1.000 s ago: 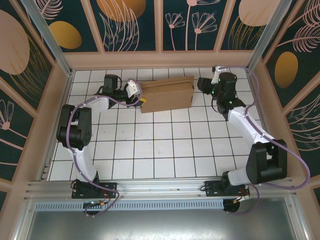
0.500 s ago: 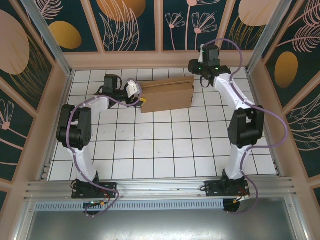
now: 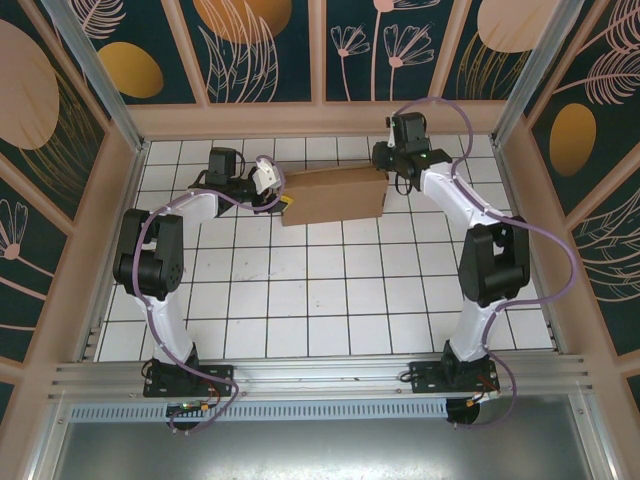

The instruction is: Fold the paper box

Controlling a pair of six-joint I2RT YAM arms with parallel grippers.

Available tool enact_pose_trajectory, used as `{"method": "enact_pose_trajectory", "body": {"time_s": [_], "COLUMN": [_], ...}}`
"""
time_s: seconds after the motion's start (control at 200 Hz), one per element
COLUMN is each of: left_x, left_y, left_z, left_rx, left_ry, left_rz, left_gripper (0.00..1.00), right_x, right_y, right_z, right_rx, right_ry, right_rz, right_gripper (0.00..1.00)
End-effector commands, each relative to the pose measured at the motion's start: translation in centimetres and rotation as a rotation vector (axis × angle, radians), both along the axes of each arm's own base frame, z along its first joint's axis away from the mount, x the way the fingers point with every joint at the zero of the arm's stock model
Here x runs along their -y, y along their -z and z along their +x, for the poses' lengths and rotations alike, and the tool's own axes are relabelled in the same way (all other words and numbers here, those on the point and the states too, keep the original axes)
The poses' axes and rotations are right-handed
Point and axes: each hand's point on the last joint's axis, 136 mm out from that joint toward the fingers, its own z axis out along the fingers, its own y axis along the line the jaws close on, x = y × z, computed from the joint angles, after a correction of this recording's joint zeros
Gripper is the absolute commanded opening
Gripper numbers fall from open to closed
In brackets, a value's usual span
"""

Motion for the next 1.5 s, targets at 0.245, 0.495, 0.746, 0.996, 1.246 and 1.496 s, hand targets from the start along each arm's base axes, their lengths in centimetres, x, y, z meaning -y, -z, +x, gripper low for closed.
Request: {"method": "enact_pose_trajectory", "body": {"time_s": [0.245,0.495,0.746,0.996,1.246,1.496], "left_x": [-0.2,-0.3,-0.2,-0.2,-0.3,-0.2], "left_y": [0.9,1.0,0.9,1.1,1.2,1.2], "left_z": [0.7,0.7,0.3,-0.2,0.1,0.4], "left_rx": [-0.041,-0.042,-0.037,-0.036,-0.042,-0.044], "left_ry": [-0.017,-0.017,0.0,0.019,0.012,0.005], "left_rz": [0.018,0.019,0.022,0.031,0.039,0.037], "left_gripper": [0.45,0.45,0.45,0.45,0.45,0.45], "right_x": [0.4,-0.3,-2.5,-7.2,-11.1,-8.2], "right_y": [3.7,2.9,-3.1,-5.8,-5.1,-2.7], "right_z": [-2.4,-3.1,-1.9,0.6,0.8,-0.3], "right_rx": [-0.039,-0.019,0.165,0.216,0.174,0.109], "right_ry": [0.007,-0.009,-0.066,-0.144,-0.233,-0.157], "right_rz": [-0.042,-0.039,-0.069,-0.118,-0.105,-0.032], "right_gripper": [0.24,0.26,0.51,0.62,0.51,0.45]}}
